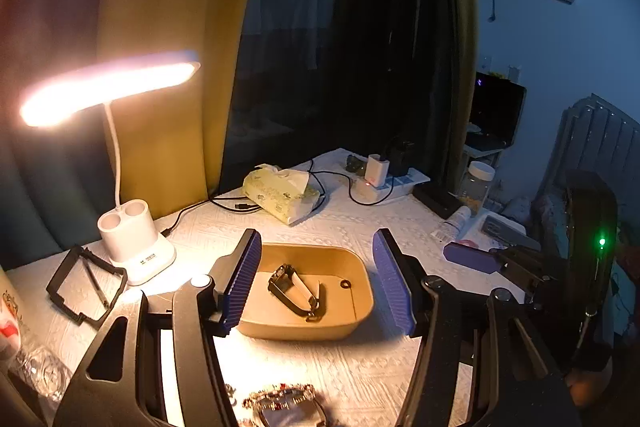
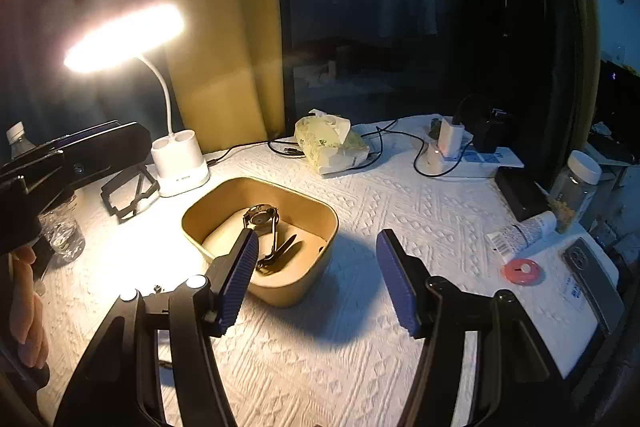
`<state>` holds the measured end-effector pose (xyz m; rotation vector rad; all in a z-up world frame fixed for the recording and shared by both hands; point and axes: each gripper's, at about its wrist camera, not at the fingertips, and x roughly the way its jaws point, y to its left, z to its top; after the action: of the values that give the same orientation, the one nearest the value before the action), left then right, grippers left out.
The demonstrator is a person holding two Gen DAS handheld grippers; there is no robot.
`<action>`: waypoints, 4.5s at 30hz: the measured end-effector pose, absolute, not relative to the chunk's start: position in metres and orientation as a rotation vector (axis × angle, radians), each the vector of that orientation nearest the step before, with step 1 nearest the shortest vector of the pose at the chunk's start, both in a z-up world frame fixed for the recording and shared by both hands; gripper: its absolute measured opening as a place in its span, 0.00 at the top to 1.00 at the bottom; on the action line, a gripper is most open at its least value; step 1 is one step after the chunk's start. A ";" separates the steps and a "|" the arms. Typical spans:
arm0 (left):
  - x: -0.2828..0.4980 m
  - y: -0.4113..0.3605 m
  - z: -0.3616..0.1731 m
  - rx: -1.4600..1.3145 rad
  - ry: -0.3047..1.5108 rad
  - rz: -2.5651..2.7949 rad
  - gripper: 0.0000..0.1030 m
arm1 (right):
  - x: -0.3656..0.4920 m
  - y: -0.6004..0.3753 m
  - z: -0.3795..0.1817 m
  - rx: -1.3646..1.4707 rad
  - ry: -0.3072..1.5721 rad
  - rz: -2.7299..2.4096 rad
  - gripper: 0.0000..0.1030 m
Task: Organize jewelry
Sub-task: 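Lift both open tools out of the tan box, then grasp the red beaded bracelet with the right tool and lift it, then grasp the gold chain bracelet with the left tool while the right holds the red bracelet, then lower both bracelets into the tan box while opening both tools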
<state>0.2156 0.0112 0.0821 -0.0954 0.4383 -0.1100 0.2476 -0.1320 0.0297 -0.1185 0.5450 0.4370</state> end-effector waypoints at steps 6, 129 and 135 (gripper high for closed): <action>0.193 0.008 0.081 -0.098 0.429 -0.122 0.40 | 0.224 -0.135 0.032 -0.133 0.529 0.424 0.41; 0.197 0.036 0.037 0.053 0.614 -0.121 0.83 | 0.223 -0.130 0.025 -0.124 0.425 0.541 0.88; 0.219 0.038 0.039 0.034 0.588 -0.123 0.83 | 0.239 -0.125 0.032 -0.111 0.404 0.544 0.88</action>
<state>0.2190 0.0385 0.0390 0.0337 0.5876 -0.1234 0.2394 -0.1252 0.0322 -0.1113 0.4038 0.5445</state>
